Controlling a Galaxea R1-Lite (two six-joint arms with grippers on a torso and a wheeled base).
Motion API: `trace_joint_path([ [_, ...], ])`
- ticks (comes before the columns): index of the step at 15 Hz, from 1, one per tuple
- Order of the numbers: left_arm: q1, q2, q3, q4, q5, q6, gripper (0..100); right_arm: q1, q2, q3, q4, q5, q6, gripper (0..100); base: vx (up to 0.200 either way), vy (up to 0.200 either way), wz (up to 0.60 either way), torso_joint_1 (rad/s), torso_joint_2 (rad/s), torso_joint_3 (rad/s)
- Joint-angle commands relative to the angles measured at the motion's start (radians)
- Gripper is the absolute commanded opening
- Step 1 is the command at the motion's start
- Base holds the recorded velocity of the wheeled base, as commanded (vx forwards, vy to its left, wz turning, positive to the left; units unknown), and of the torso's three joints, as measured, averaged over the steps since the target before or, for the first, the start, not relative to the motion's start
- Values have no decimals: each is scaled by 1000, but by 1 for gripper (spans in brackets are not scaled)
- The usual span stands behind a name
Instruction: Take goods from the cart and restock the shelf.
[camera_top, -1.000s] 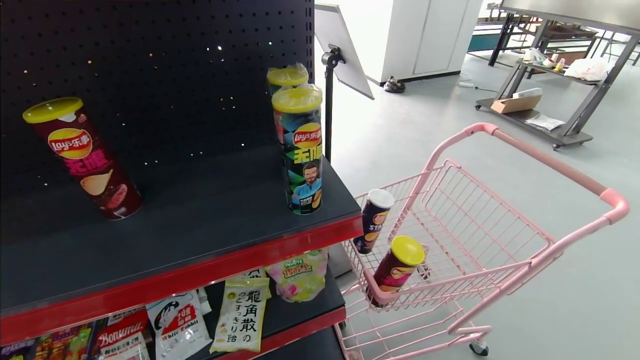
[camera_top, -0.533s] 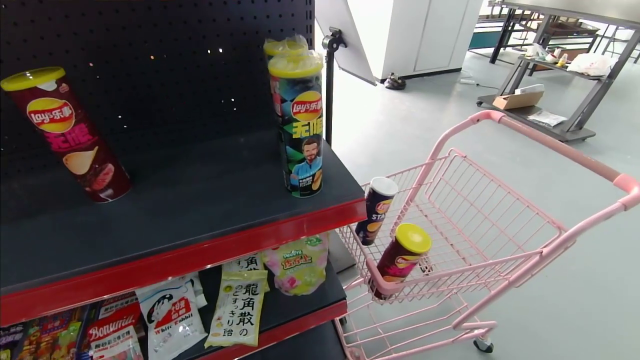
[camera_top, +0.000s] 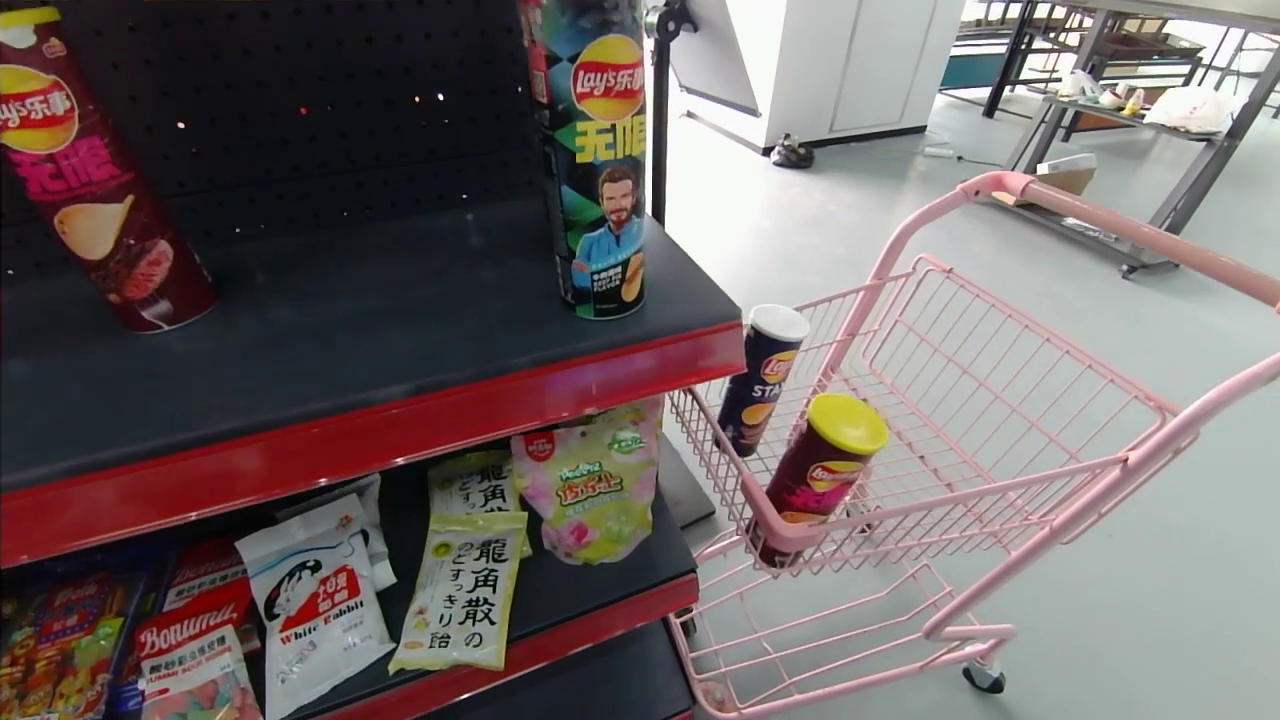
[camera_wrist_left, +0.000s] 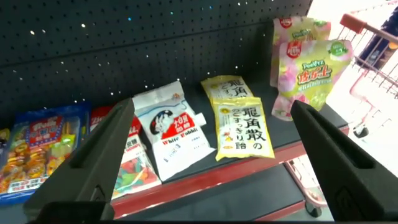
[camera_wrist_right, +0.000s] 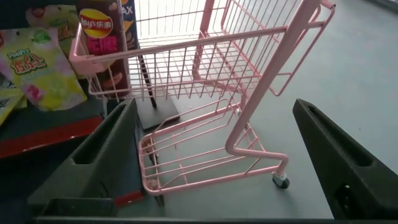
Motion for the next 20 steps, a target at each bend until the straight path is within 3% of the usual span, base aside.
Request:
trace_joint_path([
  [1, 0, 1, 0, 0, 1, 0, 100, 1, 0, 0, -1, 0, -2, 100, 0, 0, 0, -124, 515, 383],
  [5, 0, 1, 0, 0, 1, 0, 100, 1, 0, 0, -1, 0, -3, 100, 0, 0, 0, -94, 455, 353],
  [10, 0, 1, 0, 0, 1, 0, 100, 3, 9, -12, -4, 10, -13, 100, 0, 0, 0, -14, 76, 63],
  [12, 0, 1, 0, 0, 1, 1, 100, 33, 327, -324, 1, 46, 86, 100, 0, 0, 0, 0, 0, 0],
  [13, 2, 1, 0, 0, -1, 0, 100, 49, 569, -520, -8, 66, 214, 100, 0, 0, 0, 0, 0, 0],
  [14, 0, 1, 0, 0, -1, 1, 100, 87, 695, -574, -19, 107, 162, 100, 0, 0, 0, 0, 0, 0],
  [15, 0, 1, 0, 0, -1, 1, 100, 115, 770, -574, -51, 110, 124, 100, 0, 0, 0, 0, 0, 0],
  [18, 0, 1, 0, 0, -1, 0, 100, 202, 1147, -506, -429, 127, 132, 100, 0, 0, 0, 0, 0, 0],
  [20, 0, 1, 0, 0, -1, 1, 100, 250, 1221, -472, -461, 156, 138, 100, 0, 0, 0, 0, 0, 0],
])
